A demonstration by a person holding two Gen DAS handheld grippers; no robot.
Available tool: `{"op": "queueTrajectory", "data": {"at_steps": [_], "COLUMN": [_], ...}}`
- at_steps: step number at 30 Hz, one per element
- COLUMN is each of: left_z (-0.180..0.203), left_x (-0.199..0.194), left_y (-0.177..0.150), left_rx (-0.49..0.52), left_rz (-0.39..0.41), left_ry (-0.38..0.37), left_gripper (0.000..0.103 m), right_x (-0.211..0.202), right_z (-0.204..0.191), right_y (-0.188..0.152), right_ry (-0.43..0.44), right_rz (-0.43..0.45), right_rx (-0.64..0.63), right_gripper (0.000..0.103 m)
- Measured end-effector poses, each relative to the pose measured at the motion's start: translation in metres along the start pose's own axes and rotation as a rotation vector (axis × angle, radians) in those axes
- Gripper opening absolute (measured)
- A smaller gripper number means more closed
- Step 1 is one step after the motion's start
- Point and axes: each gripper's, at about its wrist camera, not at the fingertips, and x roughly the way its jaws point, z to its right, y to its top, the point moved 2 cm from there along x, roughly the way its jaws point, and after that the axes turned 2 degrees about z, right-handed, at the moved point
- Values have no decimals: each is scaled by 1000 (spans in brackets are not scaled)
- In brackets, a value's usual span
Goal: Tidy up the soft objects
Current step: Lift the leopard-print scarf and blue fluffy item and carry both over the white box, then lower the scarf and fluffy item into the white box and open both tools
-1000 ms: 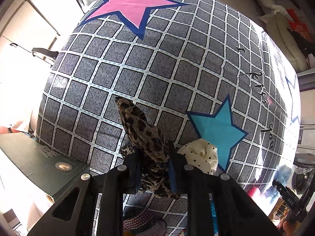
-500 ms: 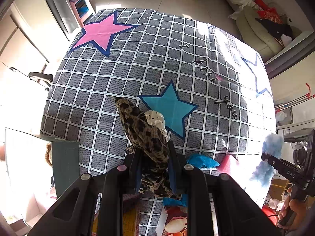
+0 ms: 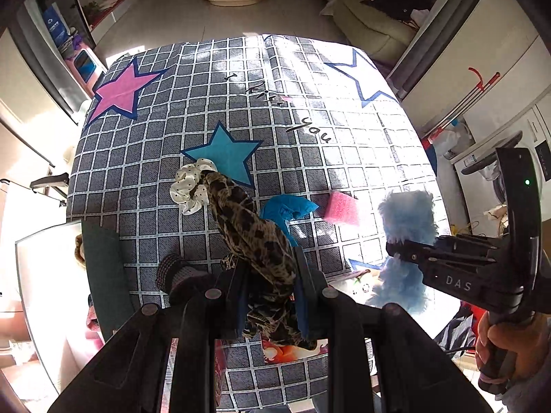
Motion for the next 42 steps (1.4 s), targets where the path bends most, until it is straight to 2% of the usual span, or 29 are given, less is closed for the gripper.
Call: {"op": "queueTrajectory", "data": {"at_steps": [6, 15, 22, 34, 42], "left_z": [1, -44, -90, -160, -189], "left_x": [-33, -79, -106, -119, -114], "left_y": [-25, -49, -72, -120, -142], "left_rx": [37, -80, -175, -333, -413], "left_rz": [34, 117, 184, 197, 169], "left_ry": [-16, 11, 74, 206, 246], "left_gripper": [24, 24, 24, 24, 24], "right_x": [-18, -35, -46, -32, -16], "right_z": [-44, -116, -176, -267, -305], "right_y": [-26, -35, -32, -49, -59], "right_ry": [1, 29, 55, 120, 145], "right_rz": [19, 53, 85, 58, 19], "right_rx": [-55, -168, -294, -471, -555], "right_gripper": [27, 27, 27, 28, 28]}}
